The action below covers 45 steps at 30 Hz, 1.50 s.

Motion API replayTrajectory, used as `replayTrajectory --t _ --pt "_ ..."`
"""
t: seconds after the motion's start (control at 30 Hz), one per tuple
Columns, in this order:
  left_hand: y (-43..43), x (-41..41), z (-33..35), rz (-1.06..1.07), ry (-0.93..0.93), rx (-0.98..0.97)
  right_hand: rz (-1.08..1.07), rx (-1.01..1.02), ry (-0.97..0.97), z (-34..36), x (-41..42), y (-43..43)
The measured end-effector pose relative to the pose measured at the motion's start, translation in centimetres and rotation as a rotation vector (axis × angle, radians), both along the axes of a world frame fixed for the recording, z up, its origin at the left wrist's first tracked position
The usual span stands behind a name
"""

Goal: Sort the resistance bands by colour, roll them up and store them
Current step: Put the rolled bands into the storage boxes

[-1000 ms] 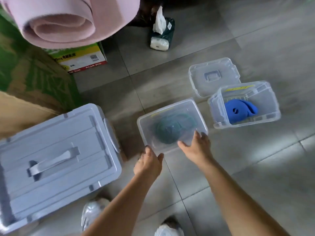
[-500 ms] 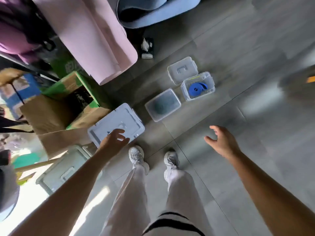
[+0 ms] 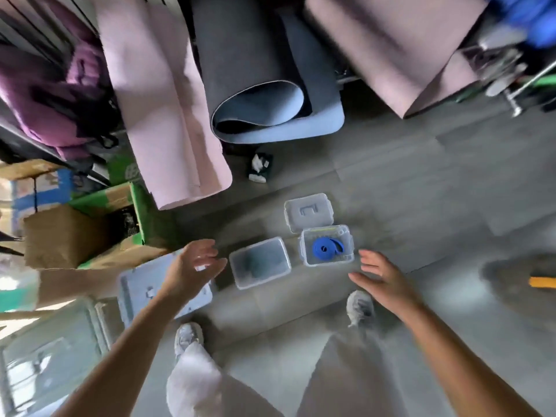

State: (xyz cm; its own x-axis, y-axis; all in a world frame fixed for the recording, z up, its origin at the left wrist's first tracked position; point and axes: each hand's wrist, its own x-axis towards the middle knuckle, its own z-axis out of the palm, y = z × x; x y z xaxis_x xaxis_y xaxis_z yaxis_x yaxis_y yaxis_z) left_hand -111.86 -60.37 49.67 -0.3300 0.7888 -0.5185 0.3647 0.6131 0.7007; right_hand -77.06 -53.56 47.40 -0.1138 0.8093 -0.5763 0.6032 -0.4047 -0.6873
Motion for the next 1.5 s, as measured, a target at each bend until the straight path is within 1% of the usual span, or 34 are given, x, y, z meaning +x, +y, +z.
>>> replayTrajectory --t 0.13,0.23,0.3,0.4,0.5,0.57,0.63,0.73,0.8,0.87,0.93,0.97,1.0,1.03,1.07,1.1,1.2,1.27,1.33,1.4,1.47,1.5 --pt "1.5 7.7 -5.5 0.114 -0.017 -0.07 0.198 -0.053 -0.063 -4.9 5.9 6.2" --pt "2.9 11.4 -11.4 0.052 -0.026 -0.137 0.279 -0.092 -0.1 -9.7 8.4 10.3" --pt "4.8 12.8 -16.1 0.048 -0.027 -0.164 0.306 -0.108 -0.115 -14.1 8.9 12.8" --pt "8.7 14.5 -25.2 0.092 -0.041 -0.158 0.302 -0.117 -0.115 -23.1 9.0 15.5" --pt "12.5 15.4 -35.4 0.209 -0.083 -0.163 0.28 -0.113 -0.109 -33.3 8.2 18.0" --pt "14.5 15.5 -41.9 0.245 -0.064 -0.148 0.288 -0.094 -0.102 -40.0 7.5 19.9" --pt "16.2 15.3 -47.8 0.239 -0.018 -0.11 0.321 -0.037 -0.131 -45.7 7.0 22.2" --pt "19.1 14.9 -55.1 0.076 0.11 -0.1 0.448 0.08 -0.202 -52.1 6.6 26.1" --pt "21.0 14.6 -58.8 -0.12 0.236 -0.141 0.657 0.183 -0.295 -55.3 6.5 28.7" --pt "22.5 14.3 -61.7 -0.399 0.408 -0.184 0.98 0.294 -0.486 -58.0 6.4 30.5" --pt "23.3 14.1 -63.3 -0.733 0.632 -0.303 1.268 0.35 -0.667 -60.3 6.2 31.1" --pt "23.5 14.2 -63.8 -0.876 0.743 -0.354 1.357 0.366 -0.707 -61.3 6.2 30.9" --pt "23.4 14.4 -64.3 -0.976 0.833 -0.37 1.39 0.373 -0.721 -62.0 6.1 30.4" --pt "23.2 14.6 -64.7 -1.02 0.894 -0.356 1.374 0.393 -0.701 -62.5 6.0 29.9" --pt "22.9 14.5 -64.8 -1.01 0.913 -0.302 1.33 0.43 -0.658 -62.8 6.0 29.5" --pt "22.6 14.2 -64.8 -0.953 0.895 -0.215 1.283 0.471 -0.613 -63.0 6.1 29.5" --pt "22.6 12.2 -62.9 -0.641 0.758 0.106 1.135 0.554 -0.458 -62.6 7.5 29.9" --pt "24.0 10.6 -61.5 -0.489 0.684 0.241 0.913 0.609 -0.282 -61.7 7.9 30.6" --pt "25.6 10.2 -60.1 -0.367 0.598 0.298 0.676 0.607 -0.108 -59.9 7.4 31.0" --pt "26.9 10.8 -59.5 -0.145 0.49 0.304 0.493 0.586 0.068 -57.9 6.5 31.1" --pt "27.2 12.1 -59.4 0.072 0.36 0.24 0.4 0.552 0.177 -55.9 5.8 30.9" --pt "27.1 12.6 -59.5 0.13 0.309 0.215 0.391 0.535 0.227 -54.9 5.6 30.7"
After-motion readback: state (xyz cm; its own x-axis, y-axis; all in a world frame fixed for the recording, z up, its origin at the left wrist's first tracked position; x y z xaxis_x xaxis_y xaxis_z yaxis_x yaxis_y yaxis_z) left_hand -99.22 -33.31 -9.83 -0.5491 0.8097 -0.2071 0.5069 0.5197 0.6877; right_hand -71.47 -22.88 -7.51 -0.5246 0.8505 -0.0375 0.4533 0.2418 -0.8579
